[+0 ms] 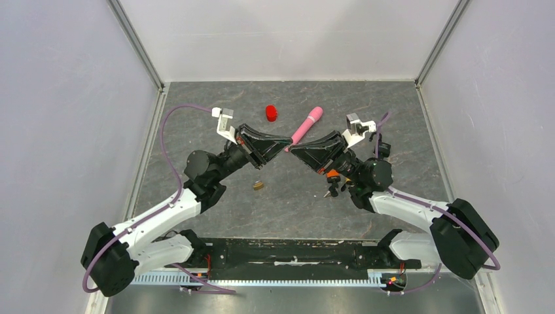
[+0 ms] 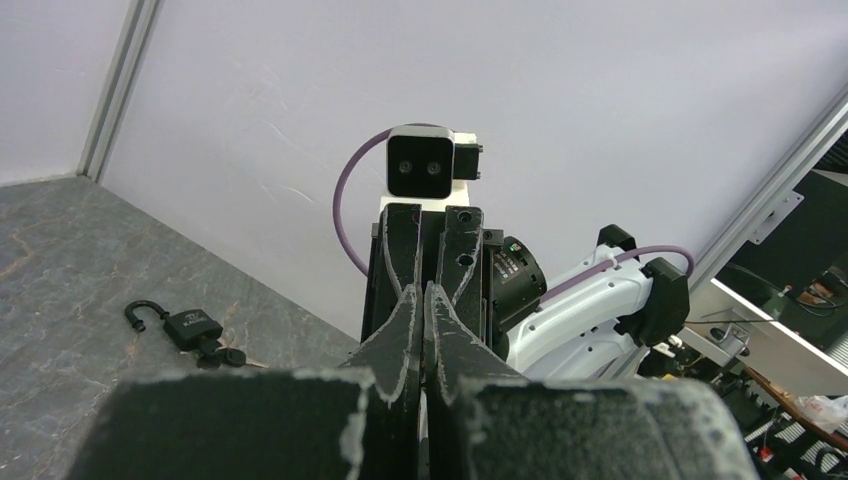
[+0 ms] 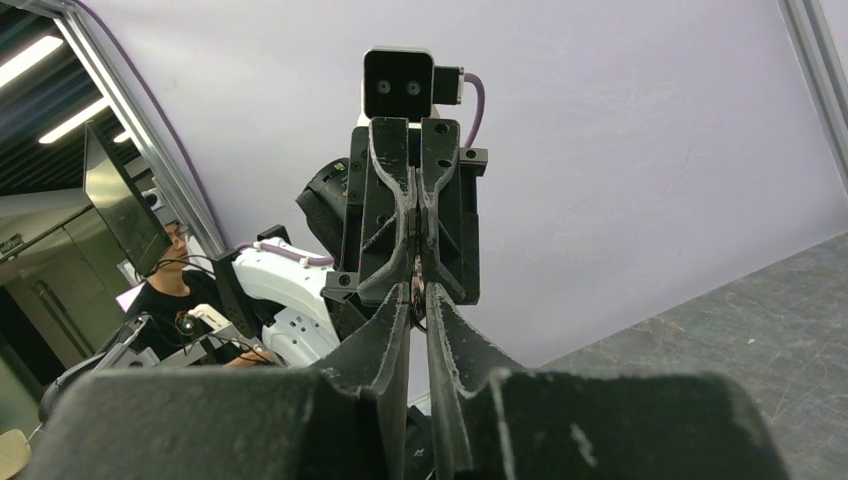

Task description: Unlock with the key

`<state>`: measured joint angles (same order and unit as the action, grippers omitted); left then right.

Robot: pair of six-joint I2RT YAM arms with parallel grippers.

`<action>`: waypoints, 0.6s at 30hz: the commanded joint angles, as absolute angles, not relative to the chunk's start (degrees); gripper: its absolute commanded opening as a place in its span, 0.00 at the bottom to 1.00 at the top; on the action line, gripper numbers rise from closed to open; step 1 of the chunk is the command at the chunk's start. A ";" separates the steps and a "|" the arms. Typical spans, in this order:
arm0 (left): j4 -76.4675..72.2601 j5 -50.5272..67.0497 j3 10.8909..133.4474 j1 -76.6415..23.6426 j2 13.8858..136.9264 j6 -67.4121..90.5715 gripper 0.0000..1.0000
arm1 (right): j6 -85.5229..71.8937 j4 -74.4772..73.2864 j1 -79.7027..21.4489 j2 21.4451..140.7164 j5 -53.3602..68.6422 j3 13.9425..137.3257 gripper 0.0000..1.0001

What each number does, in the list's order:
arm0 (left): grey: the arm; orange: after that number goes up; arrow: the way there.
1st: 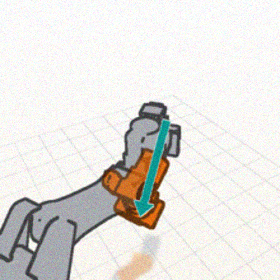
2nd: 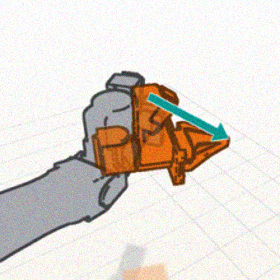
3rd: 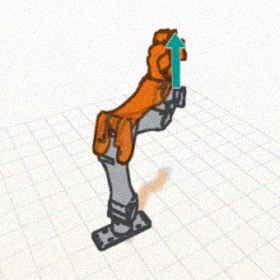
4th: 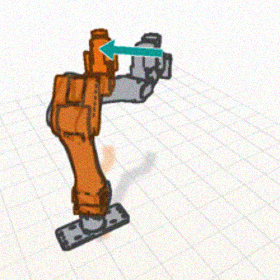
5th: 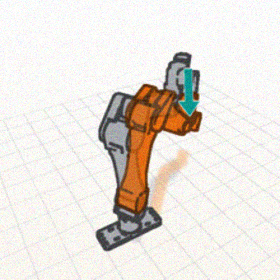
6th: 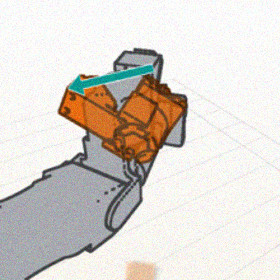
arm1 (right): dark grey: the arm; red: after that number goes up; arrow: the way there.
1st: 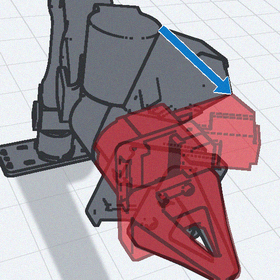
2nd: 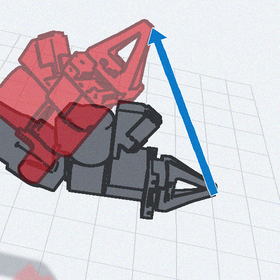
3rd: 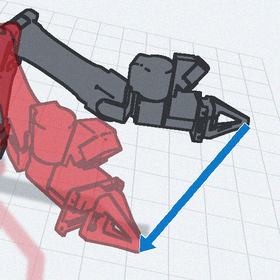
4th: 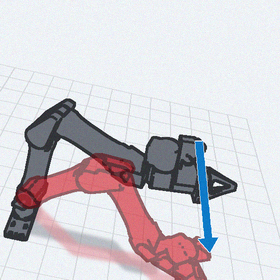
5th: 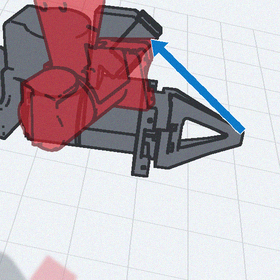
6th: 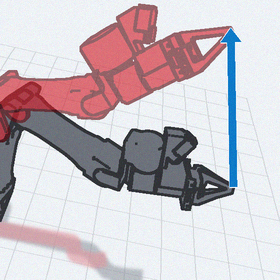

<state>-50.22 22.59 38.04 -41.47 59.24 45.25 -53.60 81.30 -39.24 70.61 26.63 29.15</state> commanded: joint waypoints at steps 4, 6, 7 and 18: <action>-53.87 21.01 37.38 -42.84 59.89 46.59 0.02 | -54.18 87.05 -39.55 70.94 25.40 29.36 0.14; -53.83 20.74 37.33 -42.98 59.96 46.33 0.02 | -54.30 87.09 -39.55 71.00 25.40 29.53 0.14; -53.79 20.59 37.30 -42.99 59.96 46.24 0.02 | -54.32 87.10 -39.55 70.89 25.42 29.48 0.13; -52.20 18.98 36.83 -43.90 59.75 43.75 0.02 | -54.96 87.71 -39.55 70.50 25.01 29.36 0.17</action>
<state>-51.57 19.99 37.74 -42.98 59.64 45.32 -54.59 83.13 -39.27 70.96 25.98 29.12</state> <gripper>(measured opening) 0.027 0.155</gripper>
